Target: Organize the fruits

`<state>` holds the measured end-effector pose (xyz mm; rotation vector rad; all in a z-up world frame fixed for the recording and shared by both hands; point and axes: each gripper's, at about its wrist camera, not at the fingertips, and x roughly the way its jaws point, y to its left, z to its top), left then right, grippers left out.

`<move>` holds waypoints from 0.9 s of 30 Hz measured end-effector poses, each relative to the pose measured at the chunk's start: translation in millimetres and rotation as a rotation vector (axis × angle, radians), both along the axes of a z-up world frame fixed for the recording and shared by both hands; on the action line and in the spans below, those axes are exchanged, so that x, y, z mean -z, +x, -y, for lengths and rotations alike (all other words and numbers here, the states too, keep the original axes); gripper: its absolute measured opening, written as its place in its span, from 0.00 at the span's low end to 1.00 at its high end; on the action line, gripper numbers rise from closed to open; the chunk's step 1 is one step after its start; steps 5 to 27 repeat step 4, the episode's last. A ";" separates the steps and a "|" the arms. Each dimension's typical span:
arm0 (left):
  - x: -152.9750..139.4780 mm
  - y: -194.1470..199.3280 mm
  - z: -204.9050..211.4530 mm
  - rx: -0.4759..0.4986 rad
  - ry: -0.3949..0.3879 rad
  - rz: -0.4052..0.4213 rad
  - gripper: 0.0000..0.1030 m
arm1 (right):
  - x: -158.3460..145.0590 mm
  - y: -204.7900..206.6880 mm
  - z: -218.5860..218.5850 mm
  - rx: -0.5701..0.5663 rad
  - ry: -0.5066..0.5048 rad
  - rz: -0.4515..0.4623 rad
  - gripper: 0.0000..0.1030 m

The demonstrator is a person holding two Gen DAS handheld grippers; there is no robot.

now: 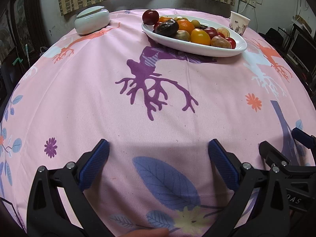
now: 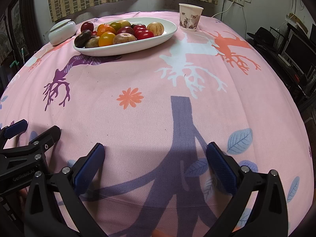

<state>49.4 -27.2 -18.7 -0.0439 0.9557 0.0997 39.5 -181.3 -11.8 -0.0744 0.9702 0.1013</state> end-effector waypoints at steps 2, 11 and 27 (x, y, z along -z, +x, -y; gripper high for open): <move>0.1 0.0 -0.1 0.000 0.000 0.000 0.98 | 0.0 0.0 0.0 0.000 0.000 0.000 0.99; 0.1 0.0 -0.1 0.000 0.000 0.000 0.98 | 0.0 0.1 0.1 0.000 0.000 0.000 0.99; 0.1 0.0 -0.1 0.000 0.000 0.000 0.98 | 0.0 0.1 0.1 0.000 0.000 0.000 0.99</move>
